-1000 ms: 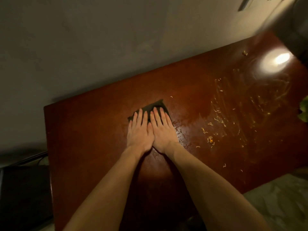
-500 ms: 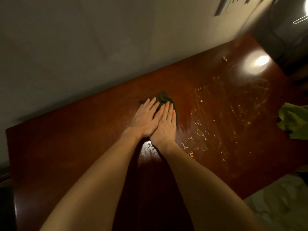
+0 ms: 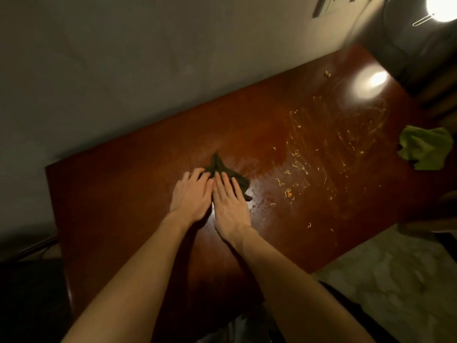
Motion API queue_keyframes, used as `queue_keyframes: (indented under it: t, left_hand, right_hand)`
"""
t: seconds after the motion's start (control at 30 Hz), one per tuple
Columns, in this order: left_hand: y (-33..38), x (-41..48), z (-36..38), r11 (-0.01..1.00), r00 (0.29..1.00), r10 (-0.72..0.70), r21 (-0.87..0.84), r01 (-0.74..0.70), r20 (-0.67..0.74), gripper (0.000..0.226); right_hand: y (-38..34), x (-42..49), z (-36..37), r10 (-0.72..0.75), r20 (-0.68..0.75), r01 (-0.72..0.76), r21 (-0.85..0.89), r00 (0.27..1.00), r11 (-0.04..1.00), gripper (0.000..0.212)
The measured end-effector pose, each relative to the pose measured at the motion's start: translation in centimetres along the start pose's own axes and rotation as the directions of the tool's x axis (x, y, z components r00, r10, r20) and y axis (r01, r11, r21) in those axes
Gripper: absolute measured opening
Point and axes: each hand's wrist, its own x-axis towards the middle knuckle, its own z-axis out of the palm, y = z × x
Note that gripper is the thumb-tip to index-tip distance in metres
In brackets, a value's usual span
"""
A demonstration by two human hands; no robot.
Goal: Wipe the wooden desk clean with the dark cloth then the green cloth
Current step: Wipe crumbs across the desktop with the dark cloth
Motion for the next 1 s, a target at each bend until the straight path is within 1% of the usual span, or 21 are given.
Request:
queue_keyframes:
  t: [0.13,0.23,0.3,0.37,0.4,0.43,0.5,0.53,0.6,0.63,0.7,0.73,0.77,0.83,0.87,0.93,0.97,1.0]
  left_hand:
    - [-2.5,-5.7,0.9,0.999,0.999,-0.004,0.050,0.001,0.048,0.038]
    - [-2.3,-8.2,1.4,1.000,0.995,0.011,-0.008,-0.010,0.097,0.034]
    - [-1.1,-9.3,1.4,0.998,0.990,0.044,-0.044,-0.038,0.132,0.030]
    - [0.5,-9.9,1.1,0.995,0.980,0.088,-0.064,-0.078,0.177,0.024]
    - [1.3,-10.1,1.0,0.993,0.972,0.105,-0.075,-0.092,0.209,0.021]
    - [2.1,-10.1,0.8,0.990,0.962,0.118,-0.101,-0.096,0.248,0.017]
    - [3.4,-10.2,0.4,0.978,0.935,0.128,-0.196,-0.065,0.331,0.015]
    - [3.8,-10.3,0.1,0.966,0.921,0.124,-0.259,-0.026,0.368,0.019]
    - [4.0,-10.6,-0.3,0.926,0.905,0.091,-0.370,0.077,0.416,0.020]
    - [3.7,-10.8,-0.3,0.921,0.909,0.072,-0.377,0.097,0.411,0.019]
    - [2.5,-11.2,-0.2,0.957,0.939,0.034,-0.282,0.068,0.342,0.022]
    - [1.7,-11.5,-0.1,0.978,0.956,0.021,-0.205,0.041,0.292,0.023]
    - [0.9,-11.8,0.1,0.989,0.970,0.018,-0.145,0.017,0.241,0.025]
    - [-0.3,-12.4,0.3,0.996,0.985,0.004,-0.086,0.011,0.174,0.030]
    - [-0.6,-12.6,0.4,0.997,0.986,-0.010,-0.070,0.021,0.164,0.034]
    - [-0.8,-12.7,0.5,0.999,0.986,-0.002,-0.038,0.009,0.166,0.039]
    - [-0.7,-12.5,0.7,1.000,0.986,0.012,-0.011,-0.010,0.167,0.040]
    - [-0.4,-12.3,0.9,1.000,0.986,0.021,0.018,-0.025,0.167,0.041]
  right_hand:
    - [-3.9,-4.9,0.8,-0.028,0.017,0.027,0.086,0.999,0.996,0.075]
    - [-4.1,-8.4,1.3,-0.005,0.009,0.004,0.152,1.000,0.988,0.077]
    - [-3.9,-10.5,1.3,0.077,-0.018,-0.071,0.224,0.997,0.972,0.072]
    - [-3.9,-12.0,1.3,0.228,-0.071,-0.191,0.339,0.971,0.921,0.055]
    - [-4.1,-12.5,1.2,0.336,-0.087,-0.274,0.410,0.938,0.870,0.044]
    - [-4.3,-12.6,1.1,0.451,-0.074,-0.363,0.487,0.889,0.795,0.036]
    - [-5.0,-12.4,0.8,0.625,0.014,-0.512,0.589,0.780,0.625,0.034]
    - [-5.5,-12.1,0.8,0.675,0.047,-0.560,0.602,0.736,0.570,0.037]
    - [-7.0,-11.3,1.2,0.715,0.068,-0.613,0.576,0.696,0.541,0.042]
    - [-7.9,-10.9,1.5,0.729,0.068,-0.628,0.565,0.682,0.535,0.046]
    - [-9.4,-10.1,2.4,0.770,0.056,-0.659,0.557,0.636,0.505,0.053]
    - [-9.8,-9.9,2.8,0.792,0.039,-0.670,0.558,0.609,0.489,0.055]
    - [-9.9,-9.8,3.2,0.809,0.011,-0.672,0.564,0.588,0.481,0.055]
    - [-9.5,-9.8,3.9,0.836,-0.058,-0.661,0.583,0.546,0.472,0.050]
    - [-9.2,-10.0,4.2,0.858,-0.071,-0.669,0.595,0.509,0.446,0.047]
    - [-9.0,-10.7,4.6,0.912,-0.030,-0.707,0.621,0.410,0.338,0.046]
    - [-9.0,-11.0,4.8,0.932,-0.007,-0.719,0.634,0.362,0.285,0.048]
    - [-8.9,-11.4,5.1,0.944,-0.003,-0.725,0.640,0.330,0.255,0.053]
